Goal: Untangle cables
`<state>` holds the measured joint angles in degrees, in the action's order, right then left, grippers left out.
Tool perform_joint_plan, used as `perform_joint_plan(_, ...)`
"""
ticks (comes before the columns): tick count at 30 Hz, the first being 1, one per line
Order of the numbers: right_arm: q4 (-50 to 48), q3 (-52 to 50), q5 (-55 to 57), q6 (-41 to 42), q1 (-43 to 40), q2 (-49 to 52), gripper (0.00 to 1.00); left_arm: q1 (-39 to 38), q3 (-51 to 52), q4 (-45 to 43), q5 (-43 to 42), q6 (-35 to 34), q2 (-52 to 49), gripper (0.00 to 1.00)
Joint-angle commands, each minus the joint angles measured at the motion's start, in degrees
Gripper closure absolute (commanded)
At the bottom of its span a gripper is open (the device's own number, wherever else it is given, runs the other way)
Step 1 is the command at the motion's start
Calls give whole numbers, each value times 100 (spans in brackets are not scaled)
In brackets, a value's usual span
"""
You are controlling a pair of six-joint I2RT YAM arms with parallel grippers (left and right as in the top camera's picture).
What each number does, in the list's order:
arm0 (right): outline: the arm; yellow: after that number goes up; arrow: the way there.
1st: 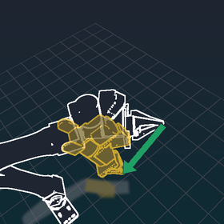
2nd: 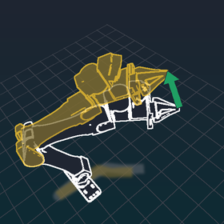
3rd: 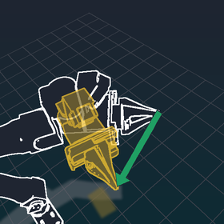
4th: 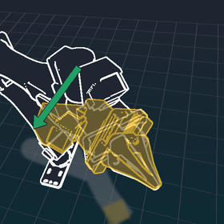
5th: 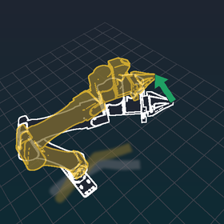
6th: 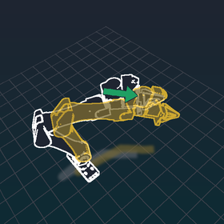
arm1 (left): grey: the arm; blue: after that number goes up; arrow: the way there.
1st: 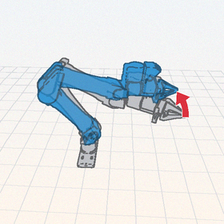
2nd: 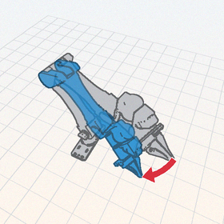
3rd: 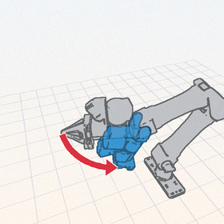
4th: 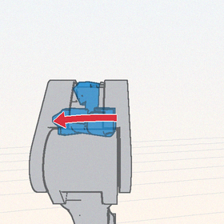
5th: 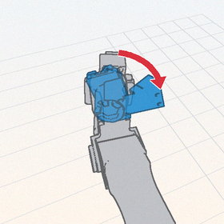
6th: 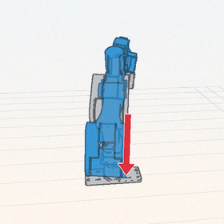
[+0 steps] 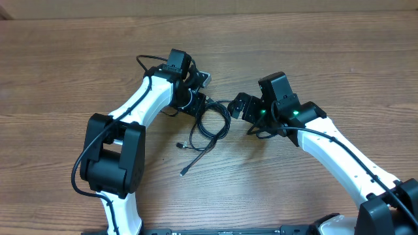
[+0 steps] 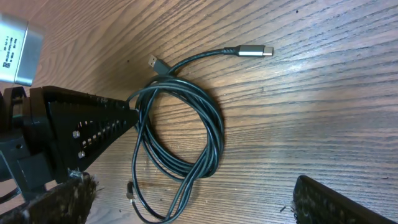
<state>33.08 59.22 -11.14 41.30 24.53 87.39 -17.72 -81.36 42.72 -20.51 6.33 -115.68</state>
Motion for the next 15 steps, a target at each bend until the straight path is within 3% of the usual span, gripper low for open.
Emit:
perform_joint_plan(1,-2,-2,20,-17,15,39,0,-28,-116,96,433,-57,-90,71)
perform_joint_plan(5,-2,-2,20,-17,15,39,0,-28,-96,101,892,-83,-90,69)
perform_joint_plan(15,-2,-2,20,-17,15,39,0,-37,-85,-72,560,-160,-310,68)
